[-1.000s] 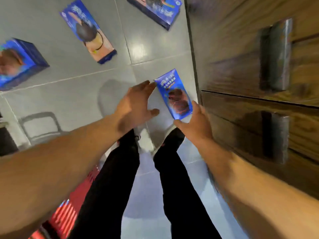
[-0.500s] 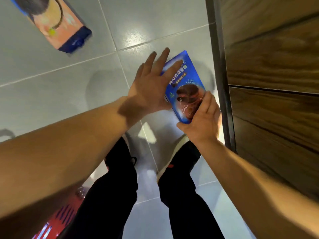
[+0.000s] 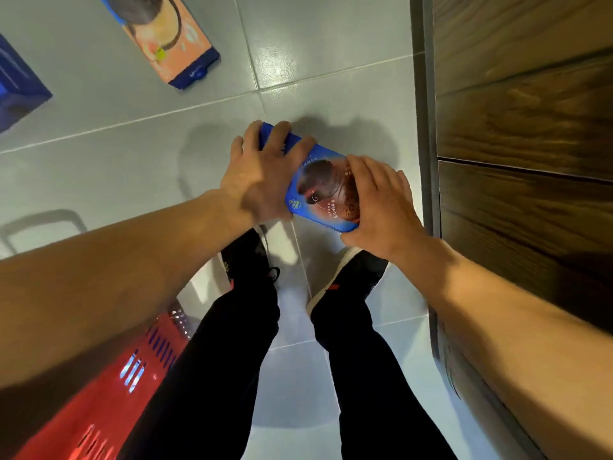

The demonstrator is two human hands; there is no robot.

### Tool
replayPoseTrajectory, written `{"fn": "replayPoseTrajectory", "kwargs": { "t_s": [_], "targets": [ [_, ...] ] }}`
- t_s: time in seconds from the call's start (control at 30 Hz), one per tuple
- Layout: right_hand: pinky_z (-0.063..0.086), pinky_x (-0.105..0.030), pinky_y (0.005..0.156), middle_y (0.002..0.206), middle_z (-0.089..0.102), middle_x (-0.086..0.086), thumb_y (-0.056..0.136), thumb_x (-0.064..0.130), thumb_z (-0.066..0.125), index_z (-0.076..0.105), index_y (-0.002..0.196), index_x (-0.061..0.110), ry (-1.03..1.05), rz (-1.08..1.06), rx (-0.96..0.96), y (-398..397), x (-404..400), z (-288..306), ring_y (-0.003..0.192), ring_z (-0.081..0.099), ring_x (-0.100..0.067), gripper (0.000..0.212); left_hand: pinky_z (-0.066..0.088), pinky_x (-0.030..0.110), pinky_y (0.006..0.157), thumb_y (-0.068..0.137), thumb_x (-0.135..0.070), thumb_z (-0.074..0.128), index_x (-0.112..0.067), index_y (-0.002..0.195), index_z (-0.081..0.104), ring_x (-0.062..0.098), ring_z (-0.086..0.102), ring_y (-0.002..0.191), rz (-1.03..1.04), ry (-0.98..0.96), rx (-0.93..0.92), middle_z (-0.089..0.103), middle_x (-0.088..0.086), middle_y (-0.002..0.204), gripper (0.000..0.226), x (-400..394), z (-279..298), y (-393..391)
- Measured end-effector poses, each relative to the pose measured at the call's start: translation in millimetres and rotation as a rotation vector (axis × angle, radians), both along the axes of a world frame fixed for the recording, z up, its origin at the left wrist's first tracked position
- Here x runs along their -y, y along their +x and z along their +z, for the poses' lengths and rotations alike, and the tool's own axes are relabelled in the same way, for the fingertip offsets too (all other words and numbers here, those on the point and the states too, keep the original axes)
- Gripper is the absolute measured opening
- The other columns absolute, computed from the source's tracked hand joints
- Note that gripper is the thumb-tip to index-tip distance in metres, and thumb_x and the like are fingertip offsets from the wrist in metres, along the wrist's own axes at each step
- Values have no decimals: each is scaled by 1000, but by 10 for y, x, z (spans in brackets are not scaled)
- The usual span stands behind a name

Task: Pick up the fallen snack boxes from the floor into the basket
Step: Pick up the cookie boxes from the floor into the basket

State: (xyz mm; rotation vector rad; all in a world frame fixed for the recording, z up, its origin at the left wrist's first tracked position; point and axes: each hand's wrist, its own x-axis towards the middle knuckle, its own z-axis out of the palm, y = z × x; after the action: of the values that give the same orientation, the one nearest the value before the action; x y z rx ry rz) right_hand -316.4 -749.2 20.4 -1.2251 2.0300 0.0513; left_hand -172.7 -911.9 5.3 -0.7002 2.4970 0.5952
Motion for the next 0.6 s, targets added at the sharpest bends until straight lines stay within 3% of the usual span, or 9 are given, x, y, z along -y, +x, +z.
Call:
{"fn": "replayPoseTrajectory", "kwargs": {
  "t_s": [0.17, 0.27, 0.37, 0.47, 0.6],
  "targets": [
    [16, -54, 119, 159, 19, -1, 60, 41, 85, 15, 154, 24, 72, 82, 67, 155, 311, 1056, 147, 16, -32, 119, 34, 52, 99, 43, -71, 53, -22, 143, 32, 42, 41, 124, 58, 52, -23, 45, 14, 133, 114, 185, 949, 410],
    [11, -52, 121, 162, 13, -4, 69, 39, 82, 15, 155, 23, 32, 119, 39, 276, 556, 1887, 148, 10, -34, 110, 33, 52, 102, 38, -73, 51, -16, 144, 37, 42, 40, 124, 202, 124, -42, 43, 17, 132, 121, 404, 1818, 561],
    [12, -51, 121, 162, 17, -3, 72, 40, 79, 21, 154, 24, -32, 193, -21, 386, 780, 2909, 148, 13, -33, 102, 24, 41, 108, 28, -75, 52, -19, 147, 31, 32, 34, 132, 347, 184, 45, 38, 17, 135, 133, 641, 2926, 635],
    [18, -53, 117, 158, 29, -3, 61, 43, 85, 31, 151, 22, -157, 262, -133, 402, 961, 3816, 145, 24, -35, 107, 35, 39, 103, 38, -68, 78, -30, 143, 36, 31, 43, 127, 470, 266, 132, 46, 16, 130, 120, 951, 3820, 645],
    [8, -51, 119, 159, 22, 0, 64, 49, 82, 22, 153, 28, -151, 311, -205, 389, 1184, 4923, 148, 15, -34, 110, 51, 36, 89, 32, -66, 78, -39, 119, 56, 19, 64, 96, 598, 466, 79, 66, -5, 103, 94, 1267, 4874, 826]
  ]
}}
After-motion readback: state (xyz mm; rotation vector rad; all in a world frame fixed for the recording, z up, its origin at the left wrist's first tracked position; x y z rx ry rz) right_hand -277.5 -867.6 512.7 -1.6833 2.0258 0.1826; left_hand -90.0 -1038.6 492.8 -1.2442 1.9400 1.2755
